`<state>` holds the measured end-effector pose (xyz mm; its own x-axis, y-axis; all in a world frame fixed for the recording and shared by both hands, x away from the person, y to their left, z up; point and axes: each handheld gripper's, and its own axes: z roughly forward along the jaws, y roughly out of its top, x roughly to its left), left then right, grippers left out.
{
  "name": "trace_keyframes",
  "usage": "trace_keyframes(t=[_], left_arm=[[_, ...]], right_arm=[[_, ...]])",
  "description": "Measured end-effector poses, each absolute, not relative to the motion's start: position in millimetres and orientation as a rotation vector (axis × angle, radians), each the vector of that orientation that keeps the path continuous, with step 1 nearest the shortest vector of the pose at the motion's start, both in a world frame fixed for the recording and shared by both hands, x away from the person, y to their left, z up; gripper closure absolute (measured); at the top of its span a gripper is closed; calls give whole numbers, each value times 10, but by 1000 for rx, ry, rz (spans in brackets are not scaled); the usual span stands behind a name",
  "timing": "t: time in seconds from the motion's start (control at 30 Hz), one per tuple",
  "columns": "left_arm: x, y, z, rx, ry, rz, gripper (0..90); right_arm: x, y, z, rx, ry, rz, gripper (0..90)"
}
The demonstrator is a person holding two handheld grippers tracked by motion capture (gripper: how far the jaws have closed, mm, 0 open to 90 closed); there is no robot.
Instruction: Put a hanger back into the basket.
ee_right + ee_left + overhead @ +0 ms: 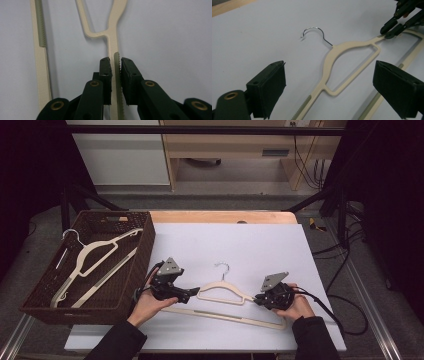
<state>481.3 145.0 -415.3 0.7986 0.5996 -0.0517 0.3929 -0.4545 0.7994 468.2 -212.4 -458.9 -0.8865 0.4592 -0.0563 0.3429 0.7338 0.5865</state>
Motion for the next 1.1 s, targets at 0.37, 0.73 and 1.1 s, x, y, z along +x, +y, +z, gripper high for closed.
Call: trace_keyframes(t=[0.37,0.73,1.1], left_arm=[[5082,1126,-4350,2225,722,260,213],[5258,945,-4646,2341,728,220,386],[5253,873,-4669,2383,679,219,588]], right_arm=[[4594,-2093,-4378,593,2700,863,795],[4578,-2078,-4350,591,2690,856,795],[4568,-2068,-4334,584,2688,858,794]])
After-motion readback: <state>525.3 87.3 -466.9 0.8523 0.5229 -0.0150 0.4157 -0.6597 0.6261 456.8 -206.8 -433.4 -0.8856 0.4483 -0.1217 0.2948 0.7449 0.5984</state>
